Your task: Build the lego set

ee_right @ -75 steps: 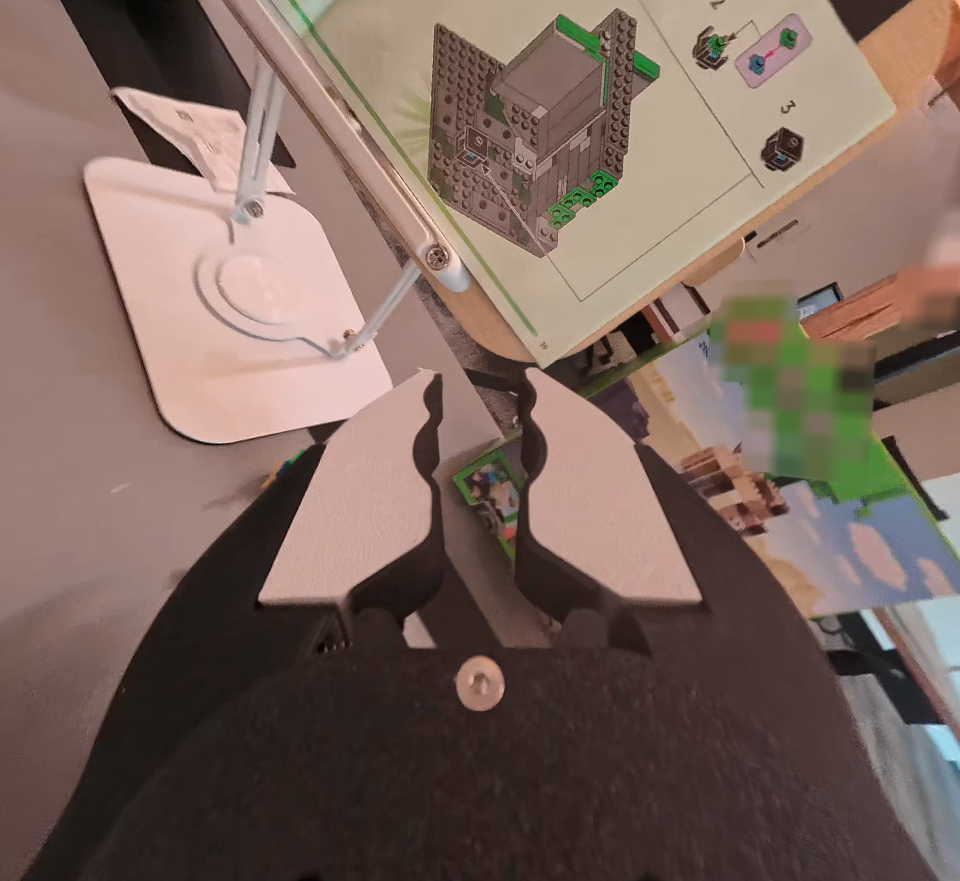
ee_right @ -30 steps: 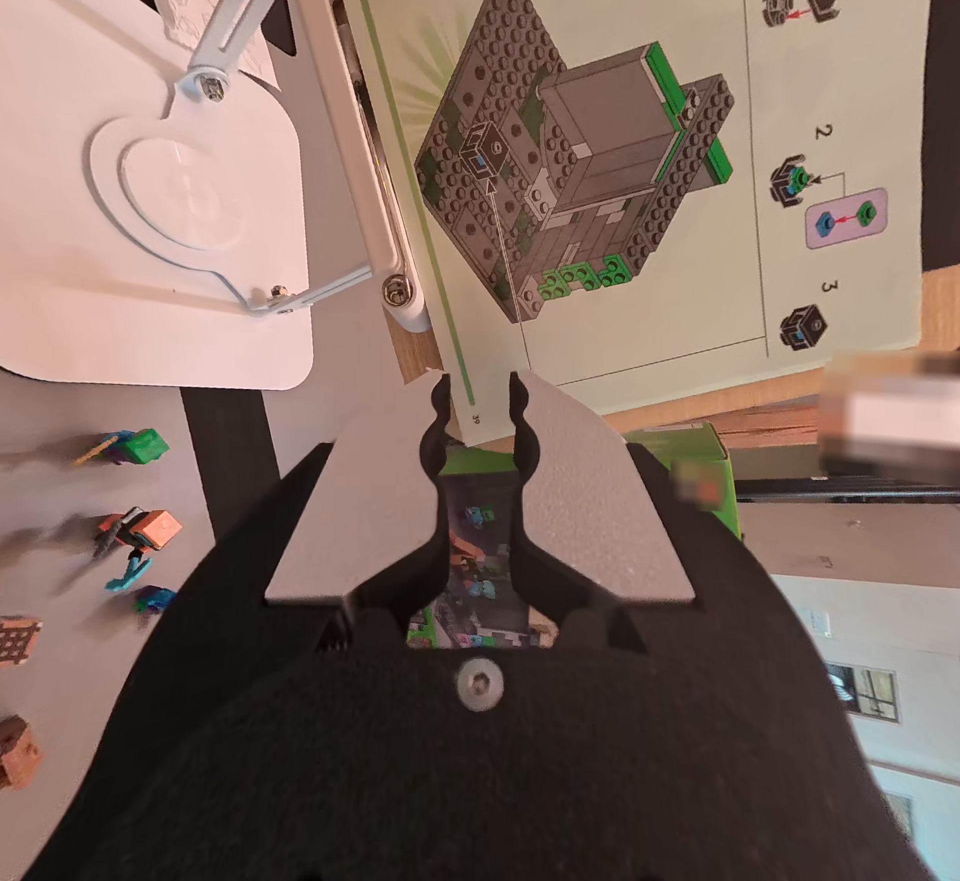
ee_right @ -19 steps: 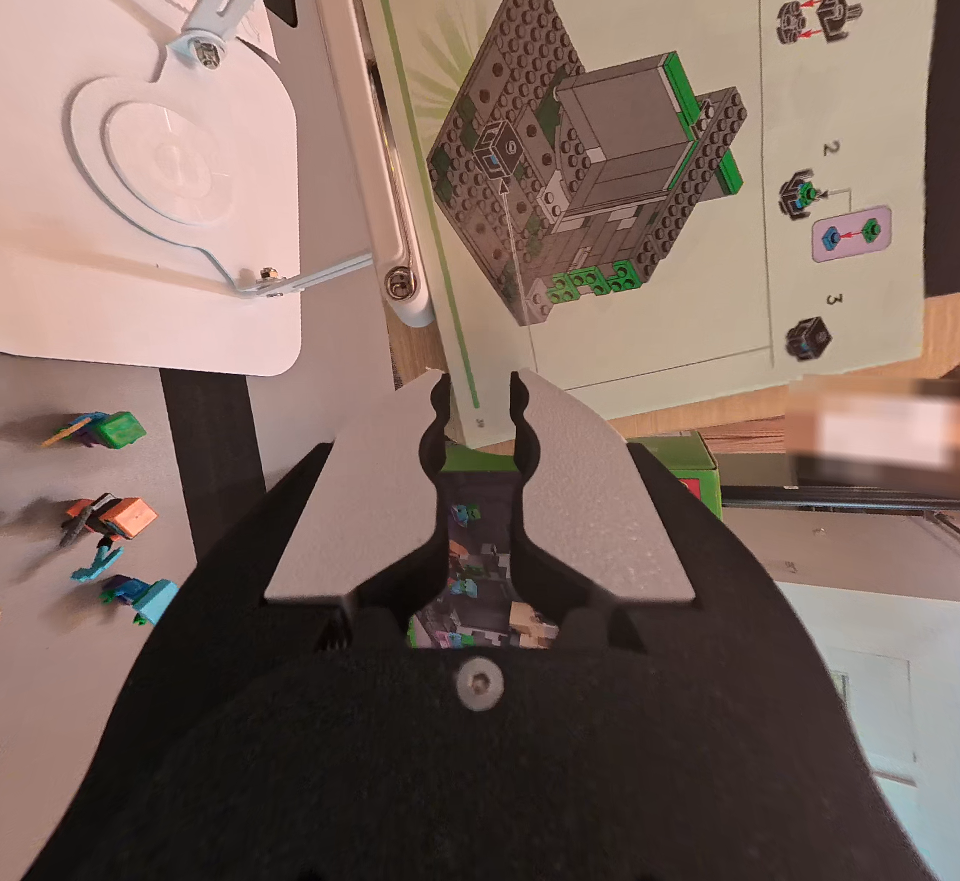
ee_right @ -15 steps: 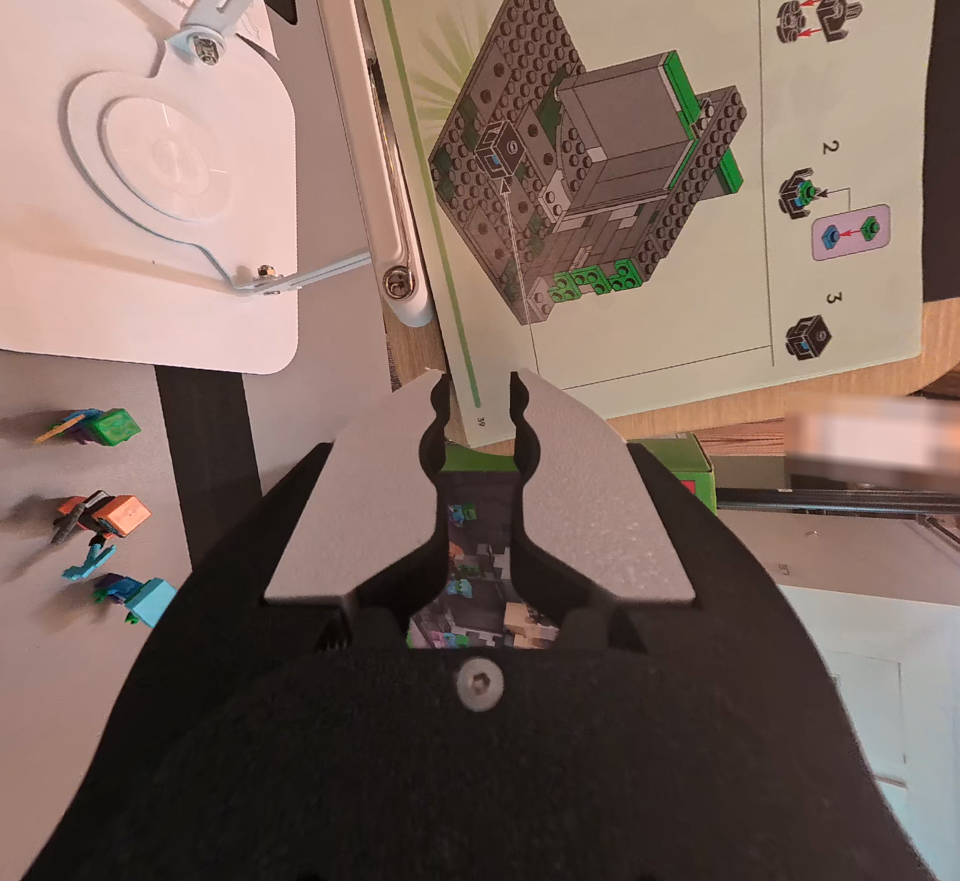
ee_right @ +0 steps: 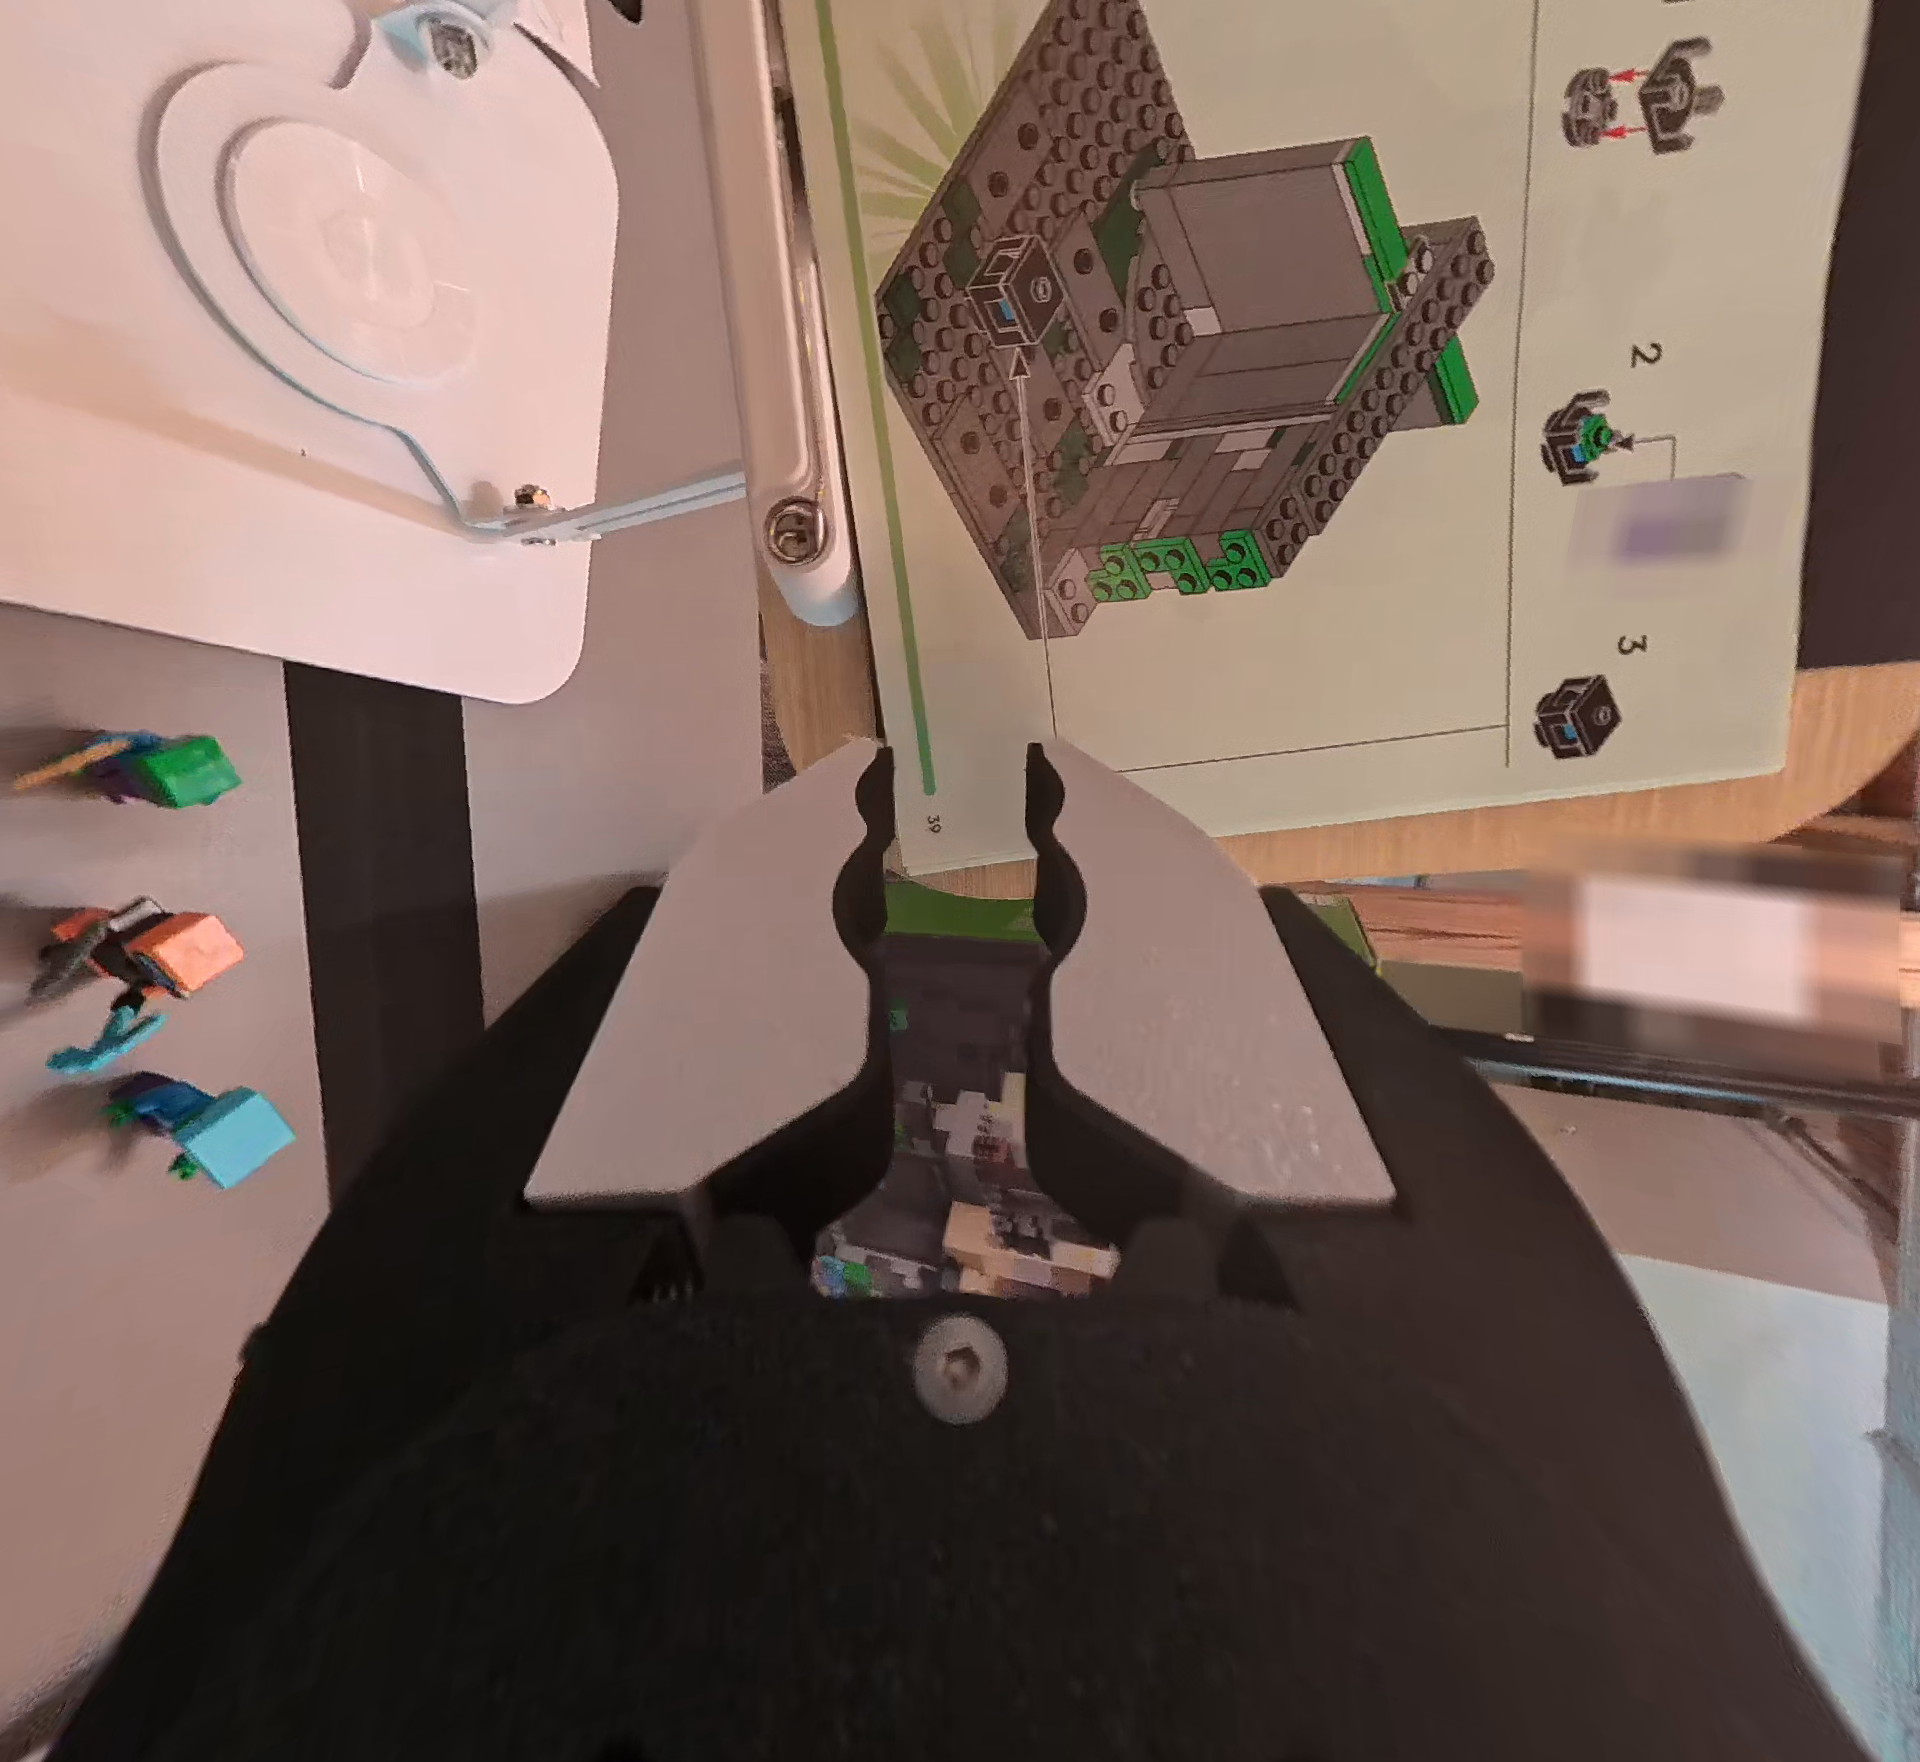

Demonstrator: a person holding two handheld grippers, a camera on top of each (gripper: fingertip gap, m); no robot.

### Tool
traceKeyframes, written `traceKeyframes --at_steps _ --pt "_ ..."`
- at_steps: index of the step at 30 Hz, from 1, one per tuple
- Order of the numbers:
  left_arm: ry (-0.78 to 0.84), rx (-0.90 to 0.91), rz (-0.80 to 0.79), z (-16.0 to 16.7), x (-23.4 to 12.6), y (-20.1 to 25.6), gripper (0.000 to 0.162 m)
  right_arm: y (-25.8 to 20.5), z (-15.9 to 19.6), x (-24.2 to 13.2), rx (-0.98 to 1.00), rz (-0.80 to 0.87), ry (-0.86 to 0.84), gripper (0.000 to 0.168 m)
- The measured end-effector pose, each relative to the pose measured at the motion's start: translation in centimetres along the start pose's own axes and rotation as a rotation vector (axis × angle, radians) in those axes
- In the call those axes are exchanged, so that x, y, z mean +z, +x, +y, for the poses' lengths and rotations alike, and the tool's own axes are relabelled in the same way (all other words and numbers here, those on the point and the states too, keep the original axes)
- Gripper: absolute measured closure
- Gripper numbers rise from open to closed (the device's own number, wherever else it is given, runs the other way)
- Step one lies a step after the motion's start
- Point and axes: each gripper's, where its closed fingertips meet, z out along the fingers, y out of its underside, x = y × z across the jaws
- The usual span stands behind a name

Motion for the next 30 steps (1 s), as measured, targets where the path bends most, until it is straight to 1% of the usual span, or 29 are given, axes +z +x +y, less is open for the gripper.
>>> traceKeyframes --at_steps 6,8,11,13,19,30 --pt "-0.009 0.013 -0.1 0.2 -1.0 -3.9 0.148 -0.4 0.4 0.3 -0.126 0.002 -0.036 0.143" --pt "-0.014 0.005 -0.137 0.4 -1.2 -5.6 0.147 -0.6 0.6 0.3 -0.125 0.007 -0.039 0.142" --pt "-0.08 -0.021 -0.16 1.7 -0.8 -7.8 0.142 -0.8 1.0 0.2 -0.107 0.015 -0.047 0.143" --pt "-0.106 -0.027 -0.164 2.3 -0.3 -8.8 0.142 -1.0 1.2 0.2 -0.089 0.014 -0.05 0.143" --pt "-0.128 0.02 -0.137 2.2 1.3 -8.6 0.143 -0.9 1.2 0.0 -0.061 0.018 -0.054 0.143" --pt "-0.103 0.102 -0.119 0.3 2.7 -6.8 0.147 -1.2 1.2 -0.1 -0.035 0.028 -0.05 0.145"
